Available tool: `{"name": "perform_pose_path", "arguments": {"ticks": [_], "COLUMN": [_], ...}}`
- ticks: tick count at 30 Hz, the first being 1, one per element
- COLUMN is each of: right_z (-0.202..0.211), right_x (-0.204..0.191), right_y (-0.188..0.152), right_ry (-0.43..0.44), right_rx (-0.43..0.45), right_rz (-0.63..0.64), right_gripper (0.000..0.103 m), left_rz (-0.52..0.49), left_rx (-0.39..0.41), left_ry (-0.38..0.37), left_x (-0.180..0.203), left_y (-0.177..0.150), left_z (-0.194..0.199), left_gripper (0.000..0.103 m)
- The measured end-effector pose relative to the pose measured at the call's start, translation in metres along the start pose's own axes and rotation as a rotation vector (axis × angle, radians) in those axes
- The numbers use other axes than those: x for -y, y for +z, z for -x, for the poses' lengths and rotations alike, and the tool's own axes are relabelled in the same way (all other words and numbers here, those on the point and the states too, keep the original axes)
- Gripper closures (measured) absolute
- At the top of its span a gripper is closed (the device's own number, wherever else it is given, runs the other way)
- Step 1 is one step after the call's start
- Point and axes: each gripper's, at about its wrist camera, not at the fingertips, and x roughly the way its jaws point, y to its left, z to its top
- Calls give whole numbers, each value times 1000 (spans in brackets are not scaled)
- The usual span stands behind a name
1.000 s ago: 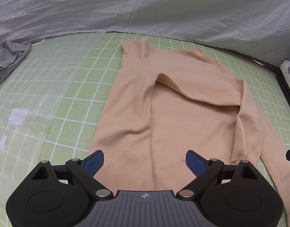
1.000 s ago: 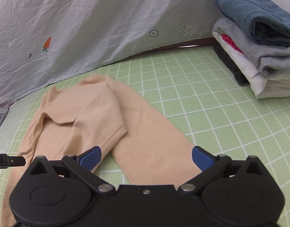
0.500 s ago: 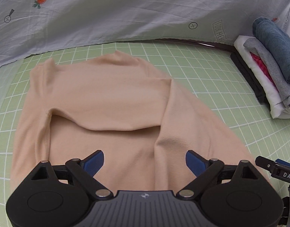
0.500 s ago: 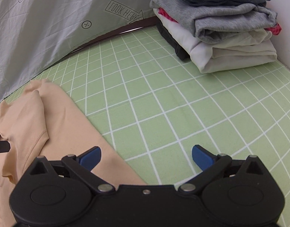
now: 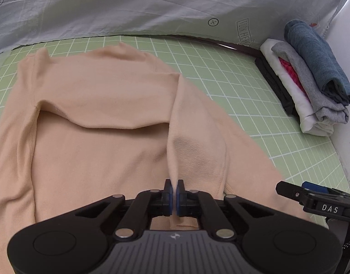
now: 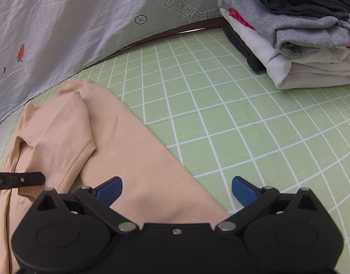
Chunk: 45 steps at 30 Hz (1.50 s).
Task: Fold clothes
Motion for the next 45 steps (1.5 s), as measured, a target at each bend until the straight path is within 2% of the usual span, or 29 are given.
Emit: {"name": "perform_pose_path", "arguments": {"ticks": [11, 22, 36, 45], "right_z": [34, 59, 69, 69], "right_x": [-40, -78, -116, -133], "right_y": [-30, -62, -99, -103], "right_ry": [51, 70, 51, 20], "right_rx": [11, -15, -72, -78], "right_rz": [140, 178, 230, 254], "right_gripper": [0, 0, 0, 0], "left_rz": [182, 303, 453, 422], "left_rx": [120, 134, 75, -38], "left_ry": [-40, -23, 45, 99], "left_x": [-30, -75, -137, -151], "left_y": [-46, -84, -130, -139], "left_z": [84, 139, 162, 141], "left_gripper": [100, 100, 100, 99]}}
